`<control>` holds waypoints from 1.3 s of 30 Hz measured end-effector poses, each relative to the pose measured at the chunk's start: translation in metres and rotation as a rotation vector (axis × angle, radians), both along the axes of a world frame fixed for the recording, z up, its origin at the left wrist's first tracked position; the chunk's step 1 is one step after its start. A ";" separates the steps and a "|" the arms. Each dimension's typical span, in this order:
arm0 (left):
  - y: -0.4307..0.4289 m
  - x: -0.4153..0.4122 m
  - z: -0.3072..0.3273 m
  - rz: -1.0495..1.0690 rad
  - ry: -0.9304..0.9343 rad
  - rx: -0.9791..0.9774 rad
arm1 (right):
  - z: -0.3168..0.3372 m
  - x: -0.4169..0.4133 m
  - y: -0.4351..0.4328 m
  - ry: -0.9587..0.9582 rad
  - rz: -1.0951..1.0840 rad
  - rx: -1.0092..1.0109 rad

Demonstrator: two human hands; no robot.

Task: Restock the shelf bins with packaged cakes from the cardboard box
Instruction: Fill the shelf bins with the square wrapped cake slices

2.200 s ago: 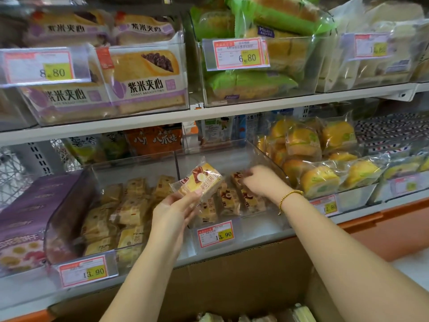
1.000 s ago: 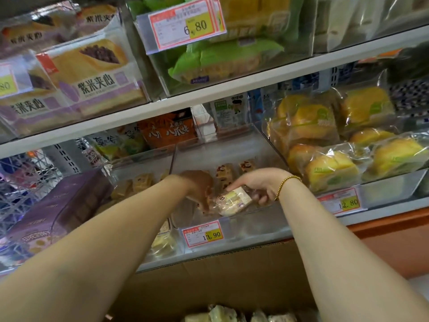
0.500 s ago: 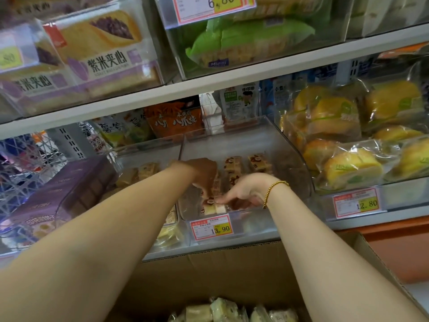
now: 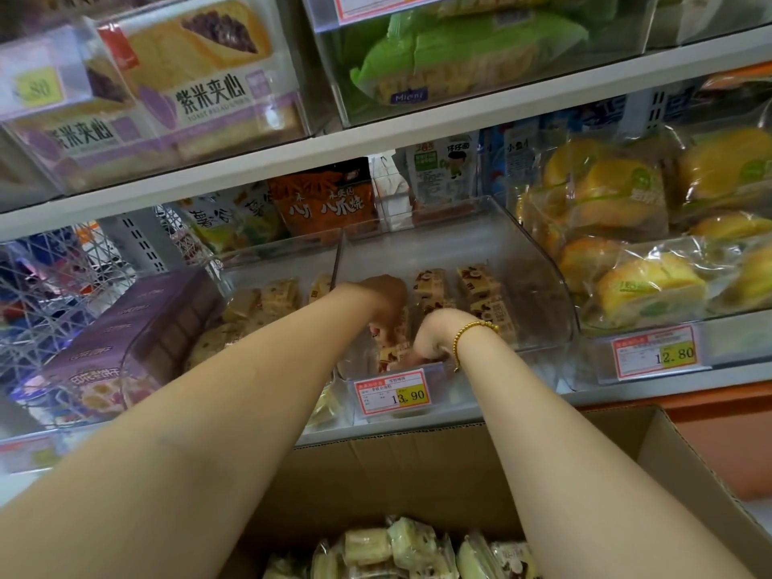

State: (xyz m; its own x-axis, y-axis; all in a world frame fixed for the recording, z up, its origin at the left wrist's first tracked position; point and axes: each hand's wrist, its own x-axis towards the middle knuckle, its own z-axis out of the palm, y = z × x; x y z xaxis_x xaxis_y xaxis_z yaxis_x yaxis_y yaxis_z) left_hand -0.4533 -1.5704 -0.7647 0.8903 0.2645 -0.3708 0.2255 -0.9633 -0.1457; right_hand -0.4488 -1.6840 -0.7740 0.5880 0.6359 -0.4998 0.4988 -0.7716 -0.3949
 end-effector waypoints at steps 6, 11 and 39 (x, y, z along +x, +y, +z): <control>-0.003 -0.002 0.010 0.066 0.085 -0.079 | 0.000 0.005 -0.001 0.207 -0.131 0.234; -0.016 -0.039 0.027 0.080 -0.125 -0.086 | 0.012 -0.006 -0.001 0.157 -0.123 0.144; -0.116 -0.301 -0.309 0.540 0.578 -0.774 | -0.283 -0.149 -0.161 0.420 0.109 -0.459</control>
